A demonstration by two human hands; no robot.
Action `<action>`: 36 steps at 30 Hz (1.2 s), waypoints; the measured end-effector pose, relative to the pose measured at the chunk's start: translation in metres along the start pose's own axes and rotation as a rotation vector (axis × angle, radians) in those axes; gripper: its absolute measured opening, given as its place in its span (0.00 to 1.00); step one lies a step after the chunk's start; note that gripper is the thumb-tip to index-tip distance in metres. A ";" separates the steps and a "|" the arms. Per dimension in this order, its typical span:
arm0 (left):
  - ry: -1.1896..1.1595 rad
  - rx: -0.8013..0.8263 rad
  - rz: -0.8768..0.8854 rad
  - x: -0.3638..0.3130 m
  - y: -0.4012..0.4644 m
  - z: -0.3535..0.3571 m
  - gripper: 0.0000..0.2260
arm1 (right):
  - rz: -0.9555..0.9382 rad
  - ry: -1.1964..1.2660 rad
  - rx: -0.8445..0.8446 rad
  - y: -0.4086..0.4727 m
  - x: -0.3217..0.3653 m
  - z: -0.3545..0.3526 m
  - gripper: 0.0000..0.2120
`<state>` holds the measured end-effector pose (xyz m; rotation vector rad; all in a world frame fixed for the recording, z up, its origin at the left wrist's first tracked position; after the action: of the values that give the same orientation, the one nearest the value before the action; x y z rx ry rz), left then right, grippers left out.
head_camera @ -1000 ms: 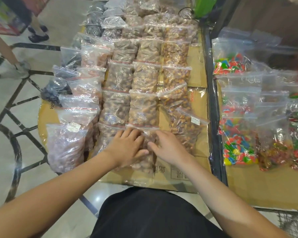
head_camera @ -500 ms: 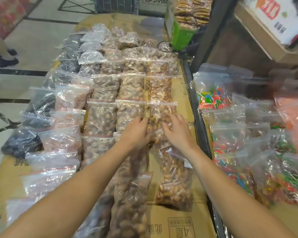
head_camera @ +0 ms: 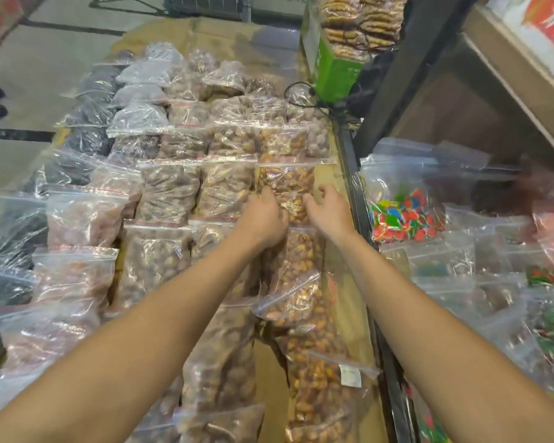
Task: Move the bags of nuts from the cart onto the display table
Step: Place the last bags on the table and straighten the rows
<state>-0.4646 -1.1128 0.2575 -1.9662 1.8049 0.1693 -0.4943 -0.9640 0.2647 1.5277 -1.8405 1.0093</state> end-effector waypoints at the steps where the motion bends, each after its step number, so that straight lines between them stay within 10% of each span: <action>1: 0.034 0.024 -0.016 -0.003 0.009 -0.003 0.27 | 0.027 0.019 0.016 0.009 0.002 0.000 0.26; 11: -0.161 0.055 -0.155 -0.012 0.056 -0.005 0.22 | 0.258 0.496 0.223 0.051 -0.013 0.008 0.11; 21: -0.261 0.067 -0.084 -0.003 0.048 -0.007 0.43 | 0.229 0.390 0.194 0.053 -0.011 0.010 0.06; 31: 0.011 0.005 0.142 0.006 0.031 0.007 0.32 | 0.114 0.457 0.182 0.048 -0.014 0.007 0.41; 36: 0.246 0.179 0.176 0.001 0.029 0.013 0.33 | -0.070 0.230 0.172 0.040 -0.012 0.020 0.30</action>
<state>-0.4898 -1.1092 0.2387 -1.7659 2.0708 -0.1812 -0.5298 -0.9697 0.2354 1.4912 -1.5661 1.2800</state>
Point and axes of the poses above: each hand's wrist, its own y-axis towards the middle knuckle, its own z-axis out of the palm, x = y × z, the point moved 2 cm from there along y, towards the middle knuckle, and after that the axes turned 11 degrees about y, right-handed, at the moved point
